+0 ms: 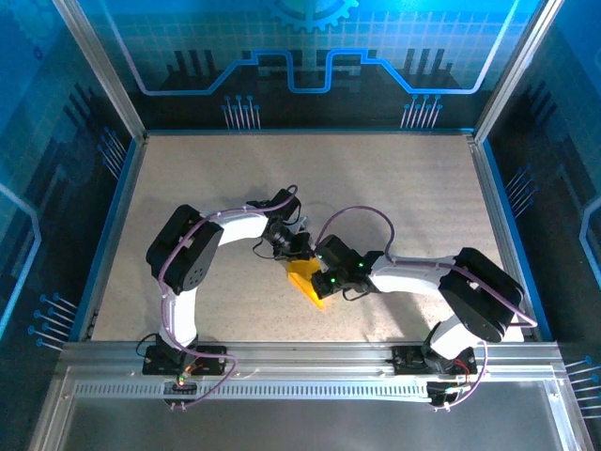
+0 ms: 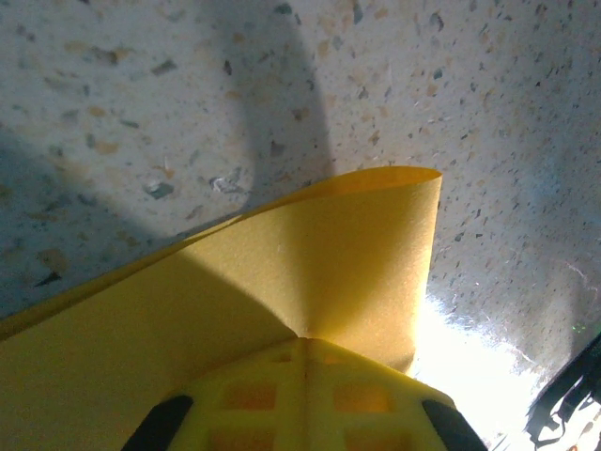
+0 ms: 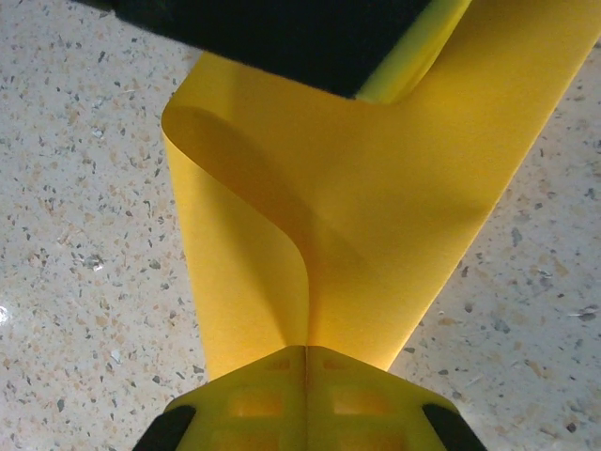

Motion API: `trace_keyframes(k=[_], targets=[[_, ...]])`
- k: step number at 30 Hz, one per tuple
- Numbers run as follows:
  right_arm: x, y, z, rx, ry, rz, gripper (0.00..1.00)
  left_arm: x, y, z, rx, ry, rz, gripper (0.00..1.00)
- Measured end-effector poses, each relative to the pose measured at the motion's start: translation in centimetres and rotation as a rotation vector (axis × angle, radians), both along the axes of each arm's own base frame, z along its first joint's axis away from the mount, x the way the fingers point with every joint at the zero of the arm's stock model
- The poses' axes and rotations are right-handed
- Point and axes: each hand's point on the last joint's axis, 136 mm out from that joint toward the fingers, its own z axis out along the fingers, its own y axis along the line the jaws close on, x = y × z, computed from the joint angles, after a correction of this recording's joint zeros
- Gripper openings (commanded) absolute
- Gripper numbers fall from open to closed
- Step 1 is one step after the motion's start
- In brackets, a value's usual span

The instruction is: Fold a paper plane with a square sheet of paper (fold left side to right side)

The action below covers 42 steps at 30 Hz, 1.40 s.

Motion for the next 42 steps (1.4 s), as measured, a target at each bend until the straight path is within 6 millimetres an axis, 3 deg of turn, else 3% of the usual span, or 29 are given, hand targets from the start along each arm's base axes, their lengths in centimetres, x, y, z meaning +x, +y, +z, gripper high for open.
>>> trace_keyframes(k=[28, 42], targets=[[0.2, 0.2, -0.7, -0.018, 0.01, 0.002, 0.01, 0.0, -0.1, 0.0, 0.004, -0.005, -0.003, 0.01], [0.1, 0.3, -1.3, -0.02, 0.023, 0.003, 0.06, 0.0, -0.2, 0.0, 0.007, -0.009, -0.003, 0.12]])
